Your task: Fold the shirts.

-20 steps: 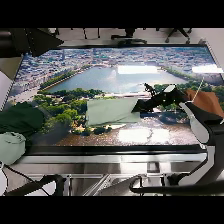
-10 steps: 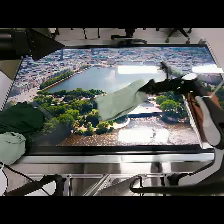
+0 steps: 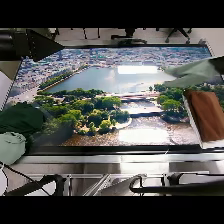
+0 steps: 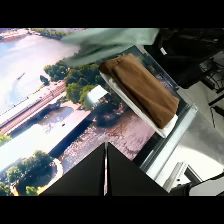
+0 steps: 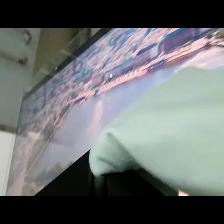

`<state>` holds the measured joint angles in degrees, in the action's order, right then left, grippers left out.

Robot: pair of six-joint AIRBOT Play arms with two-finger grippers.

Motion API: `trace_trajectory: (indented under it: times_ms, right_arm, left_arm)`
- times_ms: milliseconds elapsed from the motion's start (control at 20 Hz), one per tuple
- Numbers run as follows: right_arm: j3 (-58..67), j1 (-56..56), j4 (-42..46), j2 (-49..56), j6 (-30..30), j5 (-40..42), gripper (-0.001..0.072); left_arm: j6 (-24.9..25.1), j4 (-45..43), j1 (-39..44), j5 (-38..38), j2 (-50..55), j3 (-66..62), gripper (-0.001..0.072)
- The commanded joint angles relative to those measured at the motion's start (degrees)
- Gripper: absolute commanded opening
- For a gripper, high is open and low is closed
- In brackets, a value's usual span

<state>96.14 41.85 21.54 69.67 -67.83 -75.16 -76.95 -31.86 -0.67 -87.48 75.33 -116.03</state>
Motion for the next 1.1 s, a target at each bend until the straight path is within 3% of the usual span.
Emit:
trace_trajectory:
  times_ms: [0,250,550,650,800,1050]
  right_arm:
    - [0.87,10.47,3.13,-0.79,-4.72,-1.62,0.0020]
    - [0.92,16.15,8.83,-1.38,-12.04,-11.41,0.0021]
    - [0.92,17.49,6.05,-3.91,-10.78,-16.74,0.0021]
    - [0.90,17.46,11.72,-3.96,-14.80,-21.59,0.0021]
    - [0.85,17.46,27.50,-4.83,-19.96,-26.03,0.0022]
    - [-2.86,17.46,46.97,-6.36,-23.67,-30.27,0.0023]
  left_arm:
    - [0.04,0.00,0.04,-0.11,0.02,0.00,0.0018]
    - [0.33,-0.02,0.04,-0.15,0.04,0.09,0.0018]
    - [1.11,-0.04,0.04,-0.11,0.04,0.09,0.0018]
    - [1.75,-0.04,0.04,-0.04,0.04,0.09,0.0018]
    - [2.60,-0.04,0.04,-0.04,0.04,0.09,0.0018]
    - [4.66,-0.04,0.04,0.04,0.04,0.09,0.0019]
